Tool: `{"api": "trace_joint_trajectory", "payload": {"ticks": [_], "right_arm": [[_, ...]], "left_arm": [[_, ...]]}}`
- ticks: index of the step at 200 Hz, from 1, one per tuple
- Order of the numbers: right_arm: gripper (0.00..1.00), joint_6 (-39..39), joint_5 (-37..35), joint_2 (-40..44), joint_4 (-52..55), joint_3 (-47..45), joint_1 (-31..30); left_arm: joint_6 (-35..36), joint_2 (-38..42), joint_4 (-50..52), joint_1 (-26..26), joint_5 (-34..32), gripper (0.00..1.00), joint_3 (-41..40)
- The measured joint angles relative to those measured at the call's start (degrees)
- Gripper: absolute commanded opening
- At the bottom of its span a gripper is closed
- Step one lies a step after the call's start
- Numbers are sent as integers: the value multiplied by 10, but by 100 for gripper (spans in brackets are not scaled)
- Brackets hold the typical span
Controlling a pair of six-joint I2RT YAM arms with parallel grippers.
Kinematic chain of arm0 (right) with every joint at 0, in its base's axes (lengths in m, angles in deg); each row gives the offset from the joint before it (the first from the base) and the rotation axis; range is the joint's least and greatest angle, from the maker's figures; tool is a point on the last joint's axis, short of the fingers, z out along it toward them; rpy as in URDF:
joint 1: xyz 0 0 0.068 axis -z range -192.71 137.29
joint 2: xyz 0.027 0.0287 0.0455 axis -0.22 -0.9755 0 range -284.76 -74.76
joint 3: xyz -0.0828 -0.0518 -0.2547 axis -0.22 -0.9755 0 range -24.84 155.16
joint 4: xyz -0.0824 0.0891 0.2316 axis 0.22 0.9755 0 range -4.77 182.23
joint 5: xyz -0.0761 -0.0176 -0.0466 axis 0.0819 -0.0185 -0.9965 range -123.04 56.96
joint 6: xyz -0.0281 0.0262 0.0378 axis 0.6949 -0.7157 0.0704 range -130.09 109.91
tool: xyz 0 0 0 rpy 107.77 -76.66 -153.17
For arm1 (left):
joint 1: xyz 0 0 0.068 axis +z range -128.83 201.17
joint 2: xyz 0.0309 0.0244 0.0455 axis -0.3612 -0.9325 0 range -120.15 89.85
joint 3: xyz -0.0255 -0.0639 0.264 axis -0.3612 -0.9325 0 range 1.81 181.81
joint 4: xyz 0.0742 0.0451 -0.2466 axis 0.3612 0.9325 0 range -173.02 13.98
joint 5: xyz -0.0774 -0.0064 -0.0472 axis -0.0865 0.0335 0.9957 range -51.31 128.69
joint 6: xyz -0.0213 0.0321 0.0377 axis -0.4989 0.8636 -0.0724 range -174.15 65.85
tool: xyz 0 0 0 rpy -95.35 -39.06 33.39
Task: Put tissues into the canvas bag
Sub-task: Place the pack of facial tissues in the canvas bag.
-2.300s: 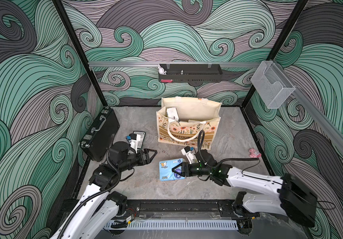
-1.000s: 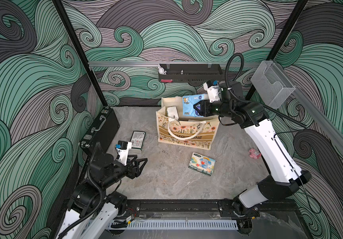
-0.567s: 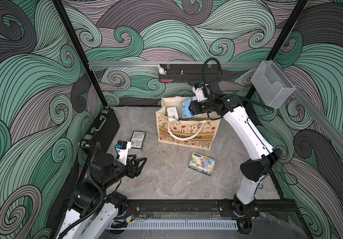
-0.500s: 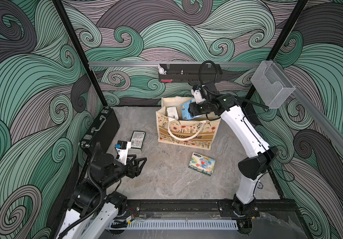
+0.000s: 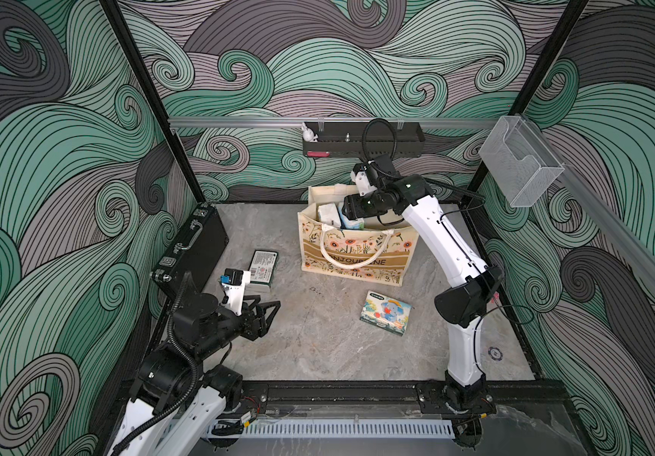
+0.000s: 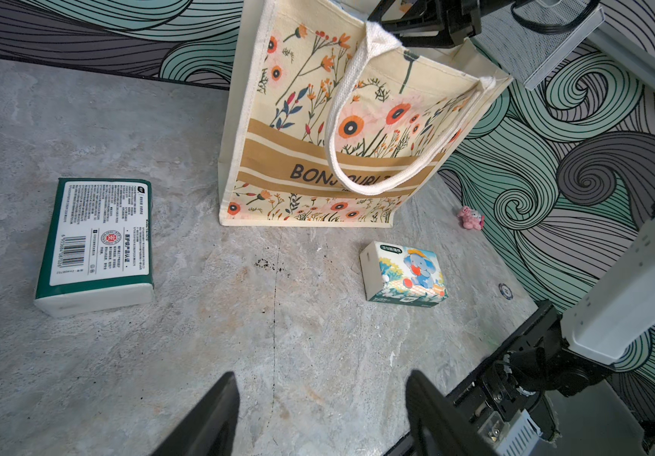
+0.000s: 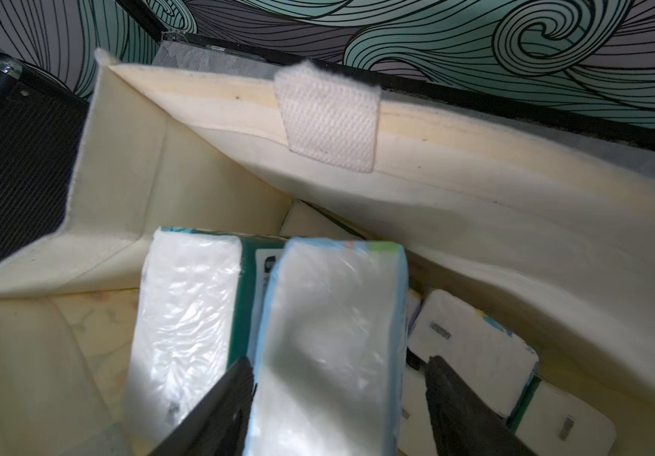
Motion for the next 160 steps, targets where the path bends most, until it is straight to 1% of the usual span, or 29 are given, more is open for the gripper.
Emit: {"api": "trace_joint_trajectory", "payload": {"ticks": [54, 114, 136, 156, 160], "right_arm": [[70, -34, 49, -7, -1, 20, 0], [70, -35, 50, -3, -1, 20, 0], [70, -29, 43, 33, -1, -9, 3], [70, -24, 45, 108, -9, -72, 8], [70, -24, 46, 131, -16, -94, 9]], "left_arm": [[0, 3, -1, 0, 0, 69, 0], [0, 3, -1, 0, -5, 69, 0], [0, 2, -1, 0, -10, 69, 0], [0, -2, -1, 0, -12, 70, 0], [0, -4, -1, 0, -12, 72, 0]]}}
